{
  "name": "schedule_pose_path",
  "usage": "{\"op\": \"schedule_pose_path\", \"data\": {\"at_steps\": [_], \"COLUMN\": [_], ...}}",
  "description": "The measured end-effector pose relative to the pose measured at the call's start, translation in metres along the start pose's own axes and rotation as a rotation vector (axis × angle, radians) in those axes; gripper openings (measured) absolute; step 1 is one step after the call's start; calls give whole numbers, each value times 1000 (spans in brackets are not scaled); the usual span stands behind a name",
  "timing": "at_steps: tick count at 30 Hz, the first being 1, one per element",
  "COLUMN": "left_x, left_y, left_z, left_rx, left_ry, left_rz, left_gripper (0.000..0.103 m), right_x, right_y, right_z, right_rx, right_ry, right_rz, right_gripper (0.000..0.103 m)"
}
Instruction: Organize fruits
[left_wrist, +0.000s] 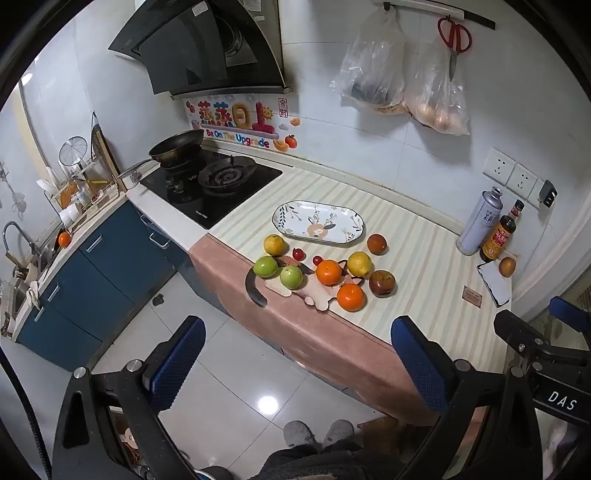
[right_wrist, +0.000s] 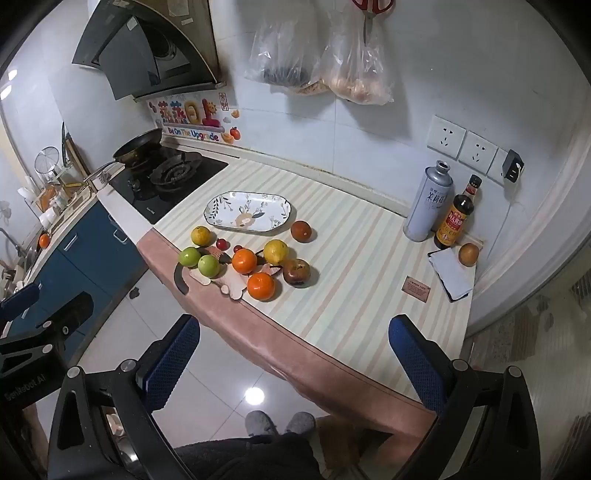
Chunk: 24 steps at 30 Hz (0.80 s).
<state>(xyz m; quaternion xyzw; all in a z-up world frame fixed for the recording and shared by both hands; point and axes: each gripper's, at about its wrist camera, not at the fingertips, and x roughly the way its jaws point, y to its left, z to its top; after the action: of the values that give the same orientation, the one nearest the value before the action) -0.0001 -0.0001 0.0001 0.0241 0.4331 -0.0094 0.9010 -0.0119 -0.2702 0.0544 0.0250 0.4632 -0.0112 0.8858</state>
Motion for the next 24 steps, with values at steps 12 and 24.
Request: {"op": "schedule_pose_path", "data": {"at_steps": [12, 24], "left_x": [-1, 0], "left_y": [0, 0], "left_z": [-1, 0], "left_rx": [-4, -2], "left_ry": [2, 3], "left_rz": [-2, -2], "left_gripper": [103, 103], "right_x": [-3, -2], "right_y": [-2, 1], "right_z": [4, 4], "right_rx": [8, 7], "right_ry": [-7, -5], "right_rz": [7, 8], "right_gripper": [103, 103]}}
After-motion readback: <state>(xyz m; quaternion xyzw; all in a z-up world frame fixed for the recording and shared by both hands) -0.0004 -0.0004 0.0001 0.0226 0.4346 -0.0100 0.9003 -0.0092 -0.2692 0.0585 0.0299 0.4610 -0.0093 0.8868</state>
